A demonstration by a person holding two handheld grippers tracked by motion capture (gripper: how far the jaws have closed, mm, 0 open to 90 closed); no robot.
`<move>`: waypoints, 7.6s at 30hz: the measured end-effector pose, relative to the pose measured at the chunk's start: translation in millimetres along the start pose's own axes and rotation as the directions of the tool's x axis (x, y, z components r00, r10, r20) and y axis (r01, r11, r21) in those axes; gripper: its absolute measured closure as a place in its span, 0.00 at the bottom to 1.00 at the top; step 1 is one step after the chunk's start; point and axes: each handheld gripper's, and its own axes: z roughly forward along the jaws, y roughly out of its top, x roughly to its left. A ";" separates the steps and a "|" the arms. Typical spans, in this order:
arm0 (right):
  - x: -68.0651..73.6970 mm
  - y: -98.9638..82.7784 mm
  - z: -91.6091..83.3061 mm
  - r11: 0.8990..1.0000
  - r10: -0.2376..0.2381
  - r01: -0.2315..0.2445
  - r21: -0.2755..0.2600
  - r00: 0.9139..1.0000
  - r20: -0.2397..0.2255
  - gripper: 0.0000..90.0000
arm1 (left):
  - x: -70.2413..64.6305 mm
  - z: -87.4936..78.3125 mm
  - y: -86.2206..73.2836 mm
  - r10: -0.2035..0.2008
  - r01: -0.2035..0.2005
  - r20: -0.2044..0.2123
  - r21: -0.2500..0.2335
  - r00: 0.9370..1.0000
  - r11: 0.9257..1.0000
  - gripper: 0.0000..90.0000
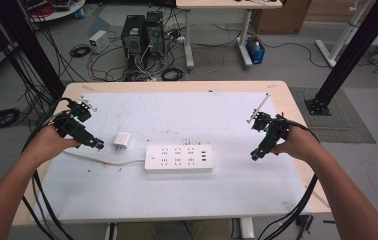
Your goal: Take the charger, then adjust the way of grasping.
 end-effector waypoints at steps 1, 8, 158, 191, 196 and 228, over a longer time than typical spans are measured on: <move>-0.3 -0.1 1.3 1.000 0.009 -0.009 -0.002 1.000 0.019 0.01 | 0.1 -0.3 0.4 0.002 -0.002 -0.003 0.000 1.000 1.000 0.11; -1.8 -4.2 2.3 0.998 0.051 -0.051 -0.020 0.999 0.001 0.01 | -2.3 5.3 5.0 -0.019 0.019 -0.019 0.000 1.000 1.000 0.11; 15.5 -16.9 5.0 0.939 0.227 -0.257 -0.229 0.963 -0.148 0.02 | -60.2 16.7 18.6 0.322 -0.262 0.131 -0.345 0.938 0.901 0.47; 37.6 -8.8 12.5 0.786 0.365 -0.575 -0.225 0.726 -0.583 0.02 | -128.1 63.5 41.0 0.509 -0.338 0.236 -0.514 0.827 0.788 0.47; 44.4 -0.1 13.1 0.787 0.346 -0.577 -0.216 0.705 -0.619 0.02 | -137.7 64.9 45.1 0.534 -0.355 0.239 -0.524 0.811 0.774 0.47; 59.3 31.2 26.2 0.754 0.366 -0.641 -0.142 0.589 -0.721 0.05 | -201.8 61.3 90.5 0.665 -0.451 0.225 -0.581 0.712 0.678 0.47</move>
